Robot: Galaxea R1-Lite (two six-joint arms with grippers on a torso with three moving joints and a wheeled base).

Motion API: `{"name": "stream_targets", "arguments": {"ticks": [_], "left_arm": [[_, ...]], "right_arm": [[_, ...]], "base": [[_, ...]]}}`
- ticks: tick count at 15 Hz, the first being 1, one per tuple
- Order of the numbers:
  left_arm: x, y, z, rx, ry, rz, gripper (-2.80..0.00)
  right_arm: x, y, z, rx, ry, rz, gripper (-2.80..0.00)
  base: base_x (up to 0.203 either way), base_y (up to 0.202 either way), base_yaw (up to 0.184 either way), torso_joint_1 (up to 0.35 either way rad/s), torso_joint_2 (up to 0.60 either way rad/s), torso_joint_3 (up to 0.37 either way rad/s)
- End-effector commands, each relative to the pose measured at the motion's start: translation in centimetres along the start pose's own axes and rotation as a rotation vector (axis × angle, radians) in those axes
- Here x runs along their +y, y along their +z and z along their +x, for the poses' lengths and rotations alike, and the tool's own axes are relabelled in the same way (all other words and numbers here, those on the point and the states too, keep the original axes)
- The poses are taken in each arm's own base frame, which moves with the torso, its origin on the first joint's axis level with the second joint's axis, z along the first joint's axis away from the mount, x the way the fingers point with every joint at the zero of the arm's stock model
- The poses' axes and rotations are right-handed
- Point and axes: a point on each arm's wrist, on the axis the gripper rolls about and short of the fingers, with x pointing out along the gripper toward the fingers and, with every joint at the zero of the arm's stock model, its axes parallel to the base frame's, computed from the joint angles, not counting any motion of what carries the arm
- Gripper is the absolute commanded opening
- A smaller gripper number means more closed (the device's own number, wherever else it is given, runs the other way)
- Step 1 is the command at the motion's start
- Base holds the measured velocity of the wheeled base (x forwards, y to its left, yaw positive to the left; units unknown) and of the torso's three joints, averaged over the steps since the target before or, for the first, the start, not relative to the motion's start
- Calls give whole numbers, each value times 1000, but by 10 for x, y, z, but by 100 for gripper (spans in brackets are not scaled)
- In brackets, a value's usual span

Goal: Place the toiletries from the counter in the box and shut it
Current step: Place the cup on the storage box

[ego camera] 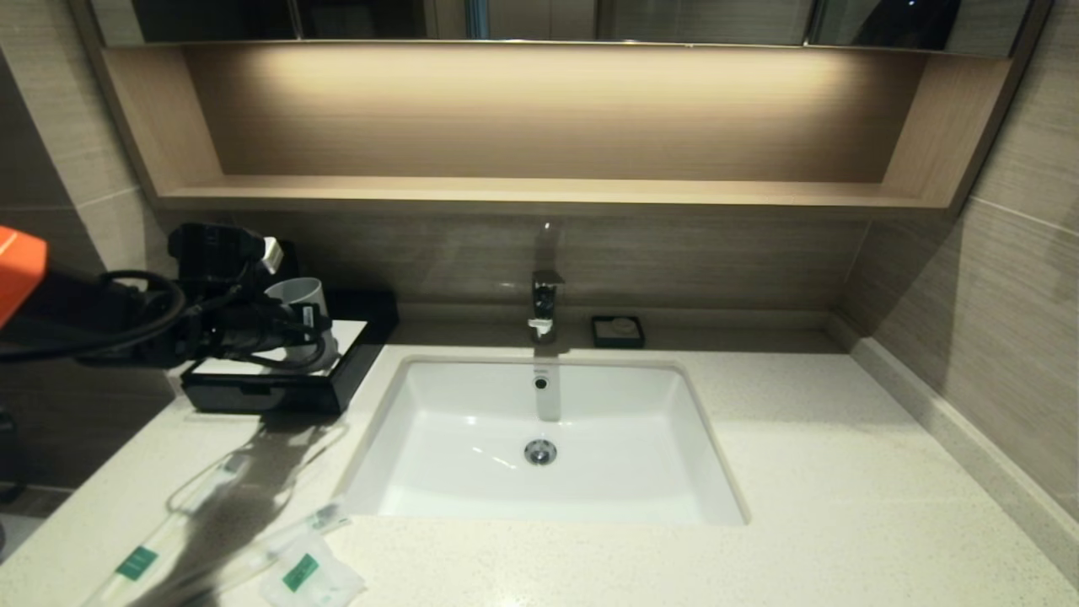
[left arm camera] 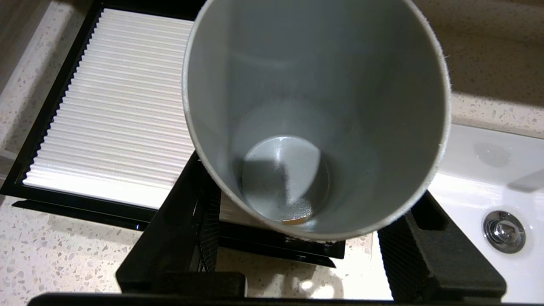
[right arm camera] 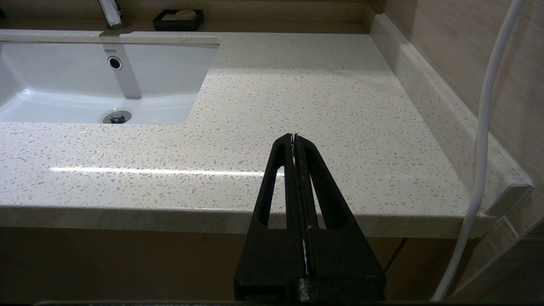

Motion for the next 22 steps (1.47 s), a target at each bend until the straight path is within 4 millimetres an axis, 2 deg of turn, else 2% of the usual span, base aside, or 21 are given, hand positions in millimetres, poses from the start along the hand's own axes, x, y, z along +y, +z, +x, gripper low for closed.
{"name": "stream_targets", "arguments": {"ticks": [1,14,15,22], "left_arm": [[0,-1,2,-5,1,-1,-280],[1,-5,9,-34,25,2,-280],[1,-5,9,-36,25,3,0],[1,-4,7,-41,28,-2,0]], "right_arm": [[0,0,0,1,0,0,-280],[0,0,0,-1,0,0,-280],[0,0,0,1,0,-1,-280],[0,0,0,-1,0,-1,-280]], "base": [[0,0,0,0,0,0],[0,0,0,0,0,0],[0,0,0,0,0,0],[0,0,0,0,0,0]]}}
